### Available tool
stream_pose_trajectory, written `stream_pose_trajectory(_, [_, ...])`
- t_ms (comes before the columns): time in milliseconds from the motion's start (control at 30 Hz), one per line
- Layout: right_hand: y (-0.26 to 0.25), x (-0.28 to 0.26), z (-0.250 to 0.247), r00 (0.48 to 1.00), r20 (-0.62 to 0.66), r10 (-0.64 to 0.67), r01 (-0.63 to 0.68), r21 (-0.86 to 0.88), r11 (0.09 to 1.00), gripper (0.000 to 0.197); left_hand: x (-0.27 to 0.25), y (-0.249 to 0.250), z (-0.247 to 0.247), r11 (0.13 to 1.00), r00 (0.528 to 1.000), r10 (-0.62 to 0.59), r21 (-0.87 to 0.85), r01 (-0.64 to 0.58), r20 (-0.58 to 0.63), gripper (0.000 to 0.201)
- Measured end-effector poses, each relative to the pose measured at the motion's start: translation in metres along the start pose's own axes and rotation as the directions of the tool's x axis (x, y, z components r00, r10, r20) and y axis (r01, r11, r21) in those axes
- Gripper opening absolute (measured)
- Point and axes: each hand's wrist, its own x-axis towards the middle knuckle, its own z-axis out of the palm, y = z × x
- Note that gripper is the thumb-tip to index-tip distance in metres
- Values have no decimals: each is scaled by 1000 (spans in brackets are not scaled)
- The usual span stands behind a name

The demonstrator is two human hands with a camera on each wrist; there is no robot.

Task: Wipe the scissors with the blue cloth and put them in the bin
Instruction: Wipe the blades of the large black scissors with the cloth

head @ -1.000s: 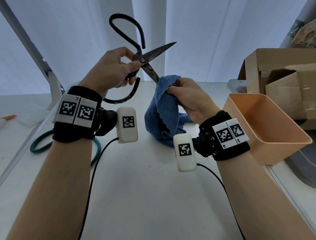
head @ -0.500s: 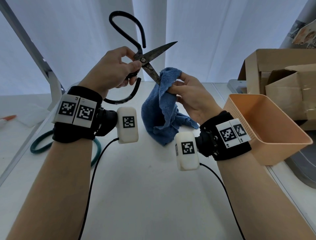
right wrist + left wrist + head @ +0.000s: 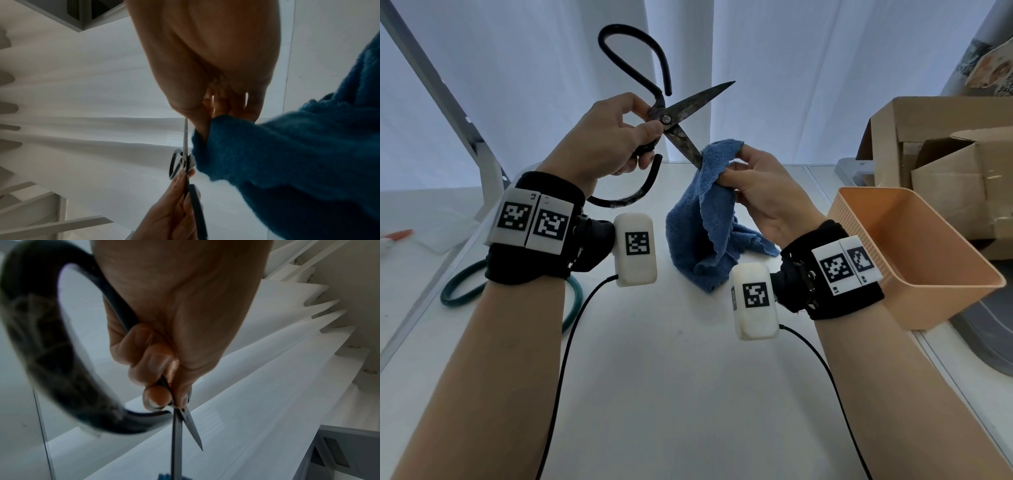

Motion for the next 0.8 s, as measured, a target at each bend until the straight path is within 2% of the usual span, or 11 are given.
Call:
stream_pose_trajectory(100, [-1,-1,0,999,38,7,-8,21,1000,37,-1,0,1,1000,1000,3,3,-3,-2,22])
stream_pose_trajectory(267, [0,-1,2,1000,24,14,-13,-59,998,34,0,0,2,1000,1000,0,9,0,-8,24])
stream_pose_trajectory(467, [0,-2,3,999,37,4,-3,-26,1000,37,0,0,2,1000,1000,5,15,-5,-11,22])
stream_pose_trajectory(600, [1,-2,0,999,21,29,-27,-114,993,24,1,0,1,1000,1000,-5,30,5,-18,22])
stream_pose_trajectory(700, [1,-1,-2,999,-42,29,-34,-120,992,19,1,-2,-1,1000,1000,-10,20,10,-23,23])
stream_pose_trajectory(800, [4,1,-3,982,-188,33,-43,-53,998,20,0,0,-1,1000,1000,-2,10,2,-26,21])
